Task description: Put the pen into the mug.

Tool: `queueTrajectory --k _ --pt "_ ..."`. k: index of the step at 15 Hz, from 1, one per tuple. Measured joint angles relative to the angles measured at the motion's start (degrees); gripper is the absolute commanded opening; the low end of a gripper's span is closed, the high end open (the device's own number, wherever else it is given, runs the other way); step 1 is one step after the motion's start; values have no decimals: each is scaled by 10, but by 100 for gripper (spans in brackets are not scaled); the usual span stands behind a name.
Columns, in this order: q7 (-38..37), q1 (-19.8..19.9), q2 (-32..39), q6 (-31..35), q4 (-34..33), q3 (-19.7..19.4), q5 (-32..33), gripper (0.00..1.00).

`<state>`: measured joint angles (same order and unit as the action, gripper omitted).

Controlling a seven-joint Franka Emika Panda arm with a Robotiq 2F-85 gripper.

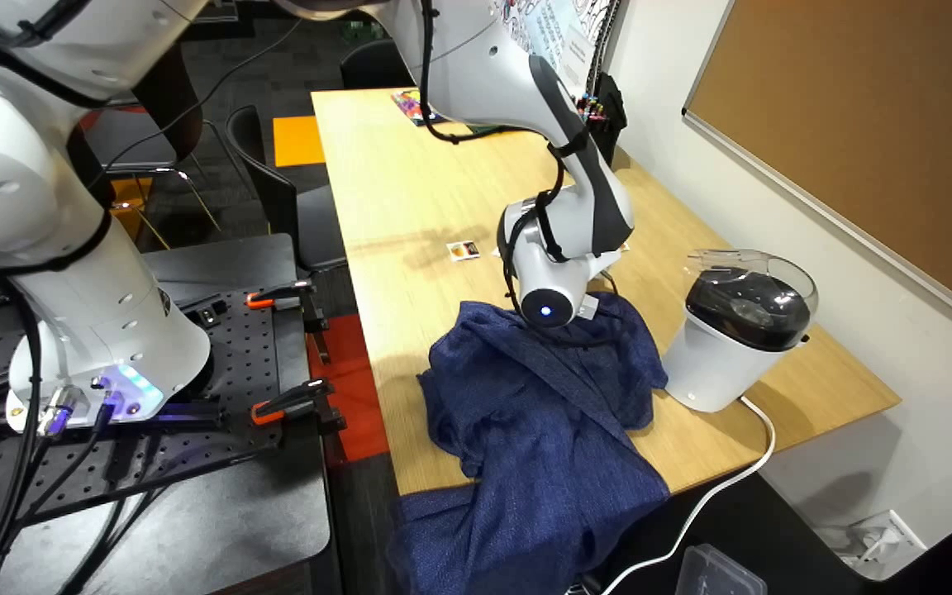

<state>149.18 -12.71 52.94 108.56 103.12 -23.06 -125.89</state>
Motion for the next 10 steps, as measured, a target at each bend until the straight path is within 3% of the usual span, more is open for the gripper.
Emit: queueTrajectory --k 7,10 --pt "0 0 14 0 -1 -3 -14 100" --pt "0 -26 13 -1 -5 -28 -21 100"
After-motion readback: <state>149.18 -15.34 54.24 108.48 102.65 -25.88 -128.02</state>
